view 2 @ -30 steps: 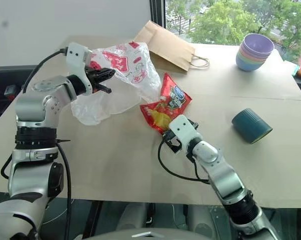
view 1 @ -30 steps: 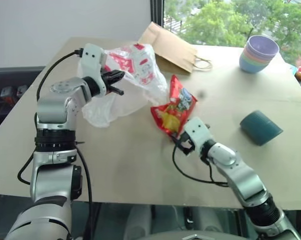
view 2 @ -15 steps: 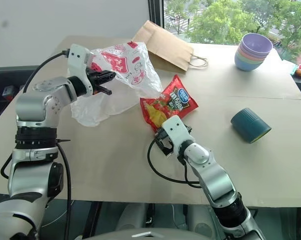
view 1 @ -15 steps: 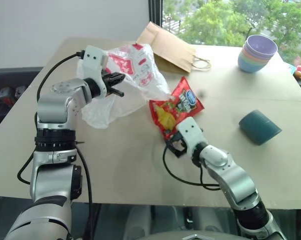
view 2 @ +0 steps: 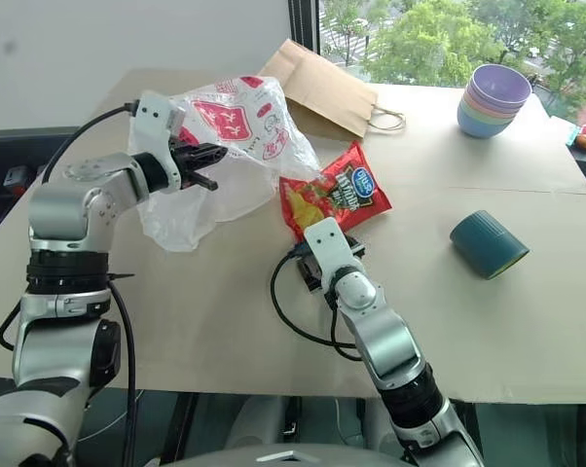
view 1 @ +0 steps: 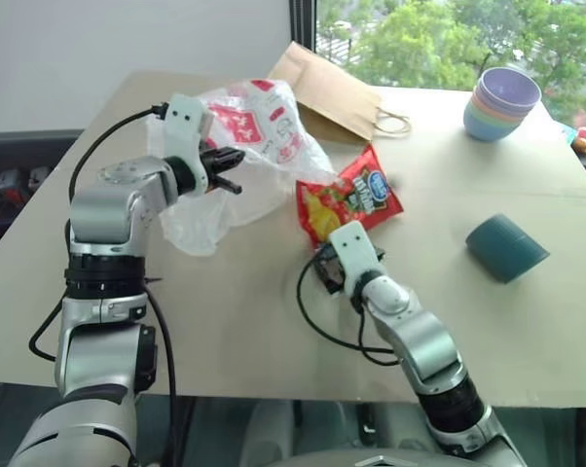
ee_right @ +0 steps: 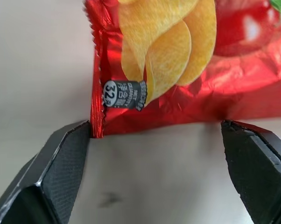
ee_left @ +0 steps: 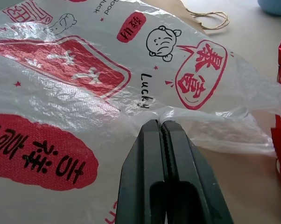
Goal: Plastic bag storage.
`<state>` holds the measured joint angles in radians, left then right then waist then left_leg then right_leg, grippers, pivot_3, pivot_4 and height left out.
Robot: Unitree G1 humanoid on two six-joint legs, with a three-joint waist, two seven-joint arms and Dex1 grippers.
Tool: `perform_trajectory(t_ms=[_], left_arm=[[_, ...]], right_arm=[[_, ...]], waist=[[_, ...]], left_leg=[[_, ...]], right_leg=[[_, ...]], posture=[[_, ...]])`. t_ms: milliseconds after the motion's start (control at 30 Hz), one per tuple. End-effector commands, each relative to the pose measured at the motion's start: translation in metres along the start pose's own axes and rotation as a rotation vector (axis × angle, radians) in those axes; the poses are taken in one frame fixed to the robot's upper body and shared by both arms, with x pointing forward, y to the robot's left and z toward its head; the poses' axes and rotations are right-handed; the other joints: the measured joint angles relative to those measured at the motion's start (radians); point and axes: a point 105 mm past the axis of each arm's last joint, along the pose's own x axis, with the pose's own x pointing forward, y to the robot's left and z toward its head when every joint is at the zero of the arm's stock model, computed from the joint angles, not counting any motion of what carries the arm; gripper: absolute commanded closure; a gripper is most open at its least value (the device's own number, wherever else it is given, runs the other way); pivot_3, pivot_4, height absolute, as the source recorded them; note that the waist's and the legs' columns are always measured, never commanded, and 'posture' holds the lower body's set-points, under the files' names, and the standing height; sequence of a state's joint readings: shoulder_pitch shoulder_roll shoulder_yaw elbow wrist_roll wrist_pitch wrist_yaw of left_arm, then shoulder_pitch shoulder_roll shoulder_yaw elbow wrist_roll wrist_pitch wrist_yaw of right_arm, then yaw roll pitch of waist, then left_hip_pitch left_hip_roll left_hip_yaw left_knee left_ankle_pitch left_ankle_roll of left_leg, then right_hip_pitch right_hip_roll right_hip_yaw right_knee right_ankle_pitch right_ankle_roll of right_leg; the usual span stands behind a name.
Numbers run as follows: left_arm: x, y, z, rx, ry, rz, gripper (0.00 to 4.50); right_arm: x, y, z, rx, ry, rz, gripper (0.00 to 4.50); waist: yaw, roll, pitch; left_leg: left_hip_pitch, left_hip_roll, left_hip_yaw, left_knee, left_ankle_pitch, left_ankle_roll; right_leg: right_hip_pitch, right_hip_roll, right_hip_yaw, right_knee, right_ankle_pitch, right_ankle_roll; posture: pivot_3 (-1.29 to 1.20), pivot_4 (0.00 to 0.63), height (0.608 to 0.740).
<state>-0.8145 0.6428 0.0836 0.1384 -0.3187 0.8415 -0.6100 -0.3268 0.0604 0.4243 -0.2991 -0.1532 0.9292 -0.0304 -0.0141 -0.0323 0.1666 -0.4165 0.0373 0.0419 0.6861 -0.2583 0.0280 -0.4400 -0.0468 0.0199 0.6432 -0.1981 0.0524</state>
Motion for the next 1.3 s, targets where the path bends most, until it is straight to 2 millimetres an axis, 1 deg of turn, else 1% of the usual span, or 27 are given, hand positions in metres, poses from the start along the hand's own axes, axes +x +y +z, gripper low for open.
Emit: perform_trajectory(t_ms=[33, 67, 133, 200, 267, 300, 400, 467, 533, 600, 733, 800, 867, 967, 1067, 1167, 1300], left_arm=[[-0.004, -0.003, 0.014, 0.036, -0.042, -0.004, 4.47], [-0.003, -0.004, 0.014, 0.033, -0.046, -0.004, 4.47], [-0.003, -0.005, 0.015, 0.028, -0.05, -0.003, 4.47], [-0.002, -0.006, 0.013, 0.022, -0.053, -0.005, 4.47], [-0.001, -0.008, 0.013, 0.013, -0.061, -0.005, 4.47], [-0.001, -0.009, 0.013, 0.008, -0.065, -0.004, 4.47], [0.0, -0.012, 0.012, 0.0, -0.076, -0.005, 4.47], [0.0, -0.014, 0.011, -0.001, -0.082, 0.0, 4.47], [-0.002, -0.013, 0.01, -0.007, -0.089, 0.012, 4.47], [-0.003, -0.012, 0.01, -0.011, -0.092, 0.021, 4.47], [-0.004, -0.012, 0.009, -0.01, -0.093, 0.027, 4.47], [-0.005, -0.011, 0.009, -0.008, -0.094, 0.031, 4.47], [-0.006, -0.011, 0.009, -0.007, -0.093, 0.032, 4.47], [-0.004, -0.012, 0.008, -0.003, -0.087, 0.028, 4.47], [-0.002, -0.015, 0.007, 0.004, -0.084, 0.016, 4.47], [0.001, -0.019, 0.008, 0.004, -0.087, 0.007, 4.47], [0.003, -0.024, 0.006, 0.019, -0.086, -0.007, 4.47]], right_arm=[[0.001, -0.033, 0.003, -0.06, -0.031, -0.176, 0.0], [0.0, -0.044, 0.002, -0.081, -0.036, -0.22, 0.0], [-0.002, -0.058, 0.005, -0.107, -0.075, -0.252, 0.0], [-0.004, -0.056, 0.008, -0.053, -0.118, -0.129, 0.0], [-0.013, -0.047, 0.011, -0.021, -0.162, 0.048, 0.0], [-0.017, -0.05, 0.011, -0.006, -0.163, 0.085, 0.0], [-0.022, -0.068, 0.014, 0.057, -0.172, 0.117, 0.0], [-0.021, -0.081, 0.02, 0.059, -0.181, 0.082, 0.0], [-0.018, -0.081, 0.027, 0.045, -0.185, 0.051, 0.0], [-0.013, -0.075, 0.03, 0.018, -0.178, 0.01, 0.0], [-0.001, -0.054, 0.027, -0.019, -0.149, -0.038, 0.0], [0.001, -0.047, 0.027, -0.032, -0.142, -0.067, 0.0], [0.001, -0.046, 0.027, -0.041, -0.14, -0.098, 0.0], [0.005, -0.048, 0.024, -0.116, -0.126, -0.169, 0.0], [0.016, -0.052, 0.016, -0.183, -0.097, -0.253, 0.0], [0.026, -0.06, 0.011, -0.232, -0.088, -0.317, 0.0], [0.043, -0.072, 0.003, -0.247, -0.1, -0.374, 0.0]], waist=[[0.0, 0.0, 0.0], [0.0, 0.0, 0.0], [0.0, 0.0, 0.0], [0.0, 0.0, 0.0], [-0.001, 0.0, 0.0], [-0.001, 0.0, 0.0], [-0.005, 0.0, 0.0], [-0.004, 0.0, 0.0], [-0.004, 0.0, 0.0], [-0.004, 0.0, 0.0], [-0.004, 0.0, 0.0], [-0.004, 0.0, 0.0], [-0.001, 0.0, 0.0], [0.001, 0.0, 0.0], [-0.002, 0.0, 0.0], [-0.006, 0.0, 0.0], [-0.009, 0.0, 0.0]], left_leg=[[0.0, 0.0, 0.0, 0.0, 0.0, 0.0], [0.0, 0.0, 0.0, 0.0, 0.0, 0.0], [0.0, 0.0, 0.0, 0.0, 0.0, 0.0], [0.0, 0.0, 0.0, 0.0, 0.0, 0.0], [0.0, 0.0, 0.0, -0.001, 0.0, 0.0], [0.0, 0.0, 0.0, -0.001, 0.0, 0.0], [0.0, 0.0, 0.0, -0.002, 0.0, 0.0], [0.0, 0.0, 0.0, -0.002, 0.0, 0.0], [0.001, 0.0, 0.0, -0.002, 0.0, 0.0], [0.002, 0.0, 0.0, -0.002, 0.0, -0.001], [0.001, 0.001, -0.001, -0.002, 0.001, -0.001], [0.001, 0.0, 0.0, -0.002, 0.001, -0.001], [0.0, 0.0, 0.001, -0.002, 0.0, -0.001], [0.0, 0.0, 0.001, -0.002, 0.0, -0.001], [0.001, 0.0, 0.001, -0.002, 0.001, -0.001], [0.001, 0.0, 0.001, -0.002, 0.001, -0.001], [0.002, 0.0, 0.001, -0.002, 0.001, -0.002]], right_leg=[[0.0, 0.0, 0.0, 0.0, 0.0, 0.0], [0.0, 0.0, 0.0, 0.0, 0.0, 0.0], [0.0, 0.0, 0.0, 0.0, 0.0, 0.0], [0.0, 0.0, 0.0, 0.0, 0.0, 0.0], [0.0, 0.0, 0.0, 0.0, 0.0, 0.0], [0.0, 0.0, 0.0, 0.0, 0.0, 0.0], [0.0, 0.001, 0.0, 0.0, 0.0, 0.0], [0.0, 0.001, 0.0, 0.0, 0.0, 0.0], [0.0, 0.001, 0.001, 0.0, 0.0, 0.0], [0.0, 0.001, 0.001, 0.001, 0.0, 0.0], [0.0, 0.002, 0.001, 0.001, 0.0, 0.0], [-0.001, 0.001, 0.001, 0.001, 0.0, 0.0], [-0.001, 0.001, 0.001, 0.0, 0.0, 0.0], [-0.001, 0.0, 0.001, 0.0, 0.0, 0.0], [-0.001, 0.0, 0.001, 0.0, 0.0, 0.0], [-0.001, 0.001, 0.001, 0.001, 0.0, 0.0], [0.0, 0.001, 0.001, 0.001, 0.0, 0.0]], posture=[[0.0, 0.15, 0.74], [0.0, 0.15, 0.74], [0.0, 0.15, 0.74], [0.0, 0.15, 0.74], [0.0, 0.15, 0.74], [0.0, 0.15, 0.74], [0.0, 0.15, 0.74], [0.0, 0.15, 0.74], [0.0, 0.15, 0.74], [0.0, 0.15, 0.74], [0.0, 0.15, 0.74], [0.0, 0.15, 0.74], [0.0, 0.15, 0.74], [0.0, 0.15, 0.74], [0.0, 0.15, 0.74], [0.0, 0.15, 0.74], [0.0, 0.15, 0.74]])
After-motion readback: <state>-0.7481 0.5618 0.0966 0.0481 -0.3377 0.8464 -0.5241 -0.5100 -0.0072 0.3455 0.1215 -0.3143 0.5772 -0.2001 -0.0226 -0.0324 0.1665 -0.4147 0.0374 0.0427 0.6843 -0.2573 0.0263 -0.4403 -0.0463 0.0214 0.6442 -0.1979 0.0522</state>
